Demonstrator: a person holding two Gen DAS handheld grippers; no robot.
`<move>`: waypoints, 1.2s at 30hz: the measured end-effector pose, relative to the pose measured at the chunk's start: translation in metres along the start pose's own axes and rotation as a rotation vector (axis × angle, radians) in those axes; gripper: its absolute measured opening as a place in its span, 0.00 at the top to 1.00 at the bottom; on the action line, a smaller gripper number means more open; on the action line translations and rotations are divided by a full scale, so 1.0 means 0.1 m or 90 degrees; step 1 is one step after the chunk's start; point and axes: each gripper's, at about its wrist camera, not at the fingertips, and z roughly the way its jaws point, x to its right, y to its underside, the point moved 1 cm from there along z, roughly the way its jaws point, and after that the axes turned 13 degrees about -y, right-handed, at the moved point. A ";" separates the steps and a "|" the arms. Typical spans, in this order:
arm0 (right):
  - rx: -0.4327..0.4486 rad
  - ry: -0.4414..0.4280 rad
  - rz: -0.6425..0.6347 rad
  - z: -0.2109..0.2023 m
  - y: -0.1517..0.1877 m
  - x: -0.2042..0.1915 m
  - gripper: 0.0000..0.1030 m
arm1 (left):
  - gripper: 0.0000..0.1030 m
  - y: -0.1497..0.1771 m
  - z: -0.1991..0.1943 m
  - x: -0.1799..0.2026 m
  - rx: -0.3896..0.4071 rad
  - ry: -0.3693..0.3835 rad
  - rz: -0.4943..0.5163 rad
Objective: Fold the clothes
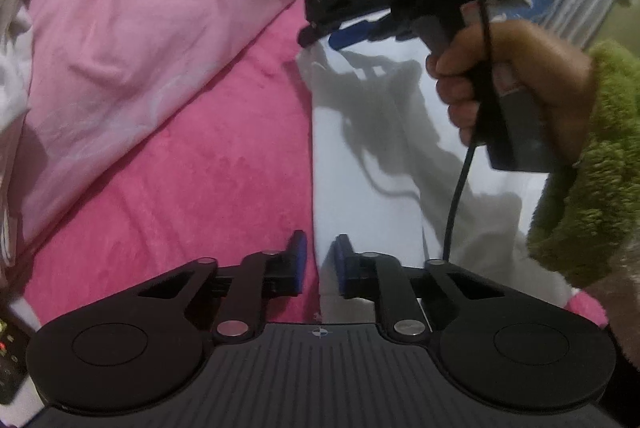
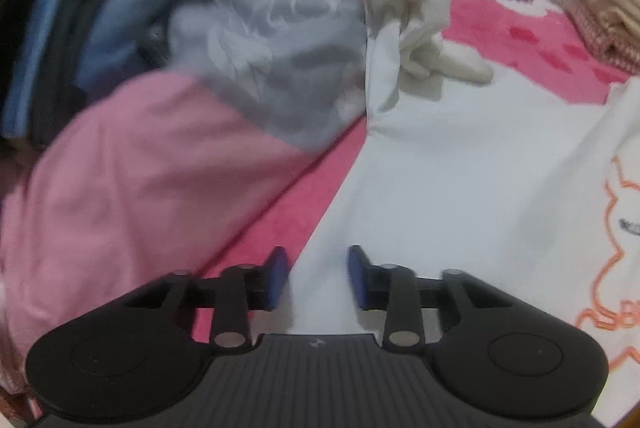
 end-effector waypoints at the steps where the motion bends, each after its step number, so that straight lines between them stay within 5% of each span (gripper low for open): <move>1: -0.001 0.002 -0.002 0.03 0.00 0.02 0.83 | 0.96 0.01 0.00 -0.01 0.000 0.001 -0.006; 4: 0.007 -0.015 0.010 -0.04 -0.04 0.07 0.94 | 1.00 0.01 -0.02 -0.02 0.000 0.005 -0.023; 13: 0.019 -0.079 0.004 0.06 -0.13 -0.03 0.95 | 1.00 0.06 -0.19 -0.17 -0.006 -0.010 -0.052; 19: 0.050 -0.176 0.132 0.09 -0.02 0.35 0.91 | 0.99 0.12 -0.15 -0.08 -0.014 -0.024 -0.039; 26: 0.203 -0.270 0.332 -0.96 0.31 1.04 0.88 | 0.93 0.11 -0.21 -0.19 -0.030 -0.013 -0.059; 36: 0.381 -0.187 0.484 -2.69 1.41 1.61 0.88 | 0.81 0.08 -0.42 -0.16 0.004 -0.060 -0.034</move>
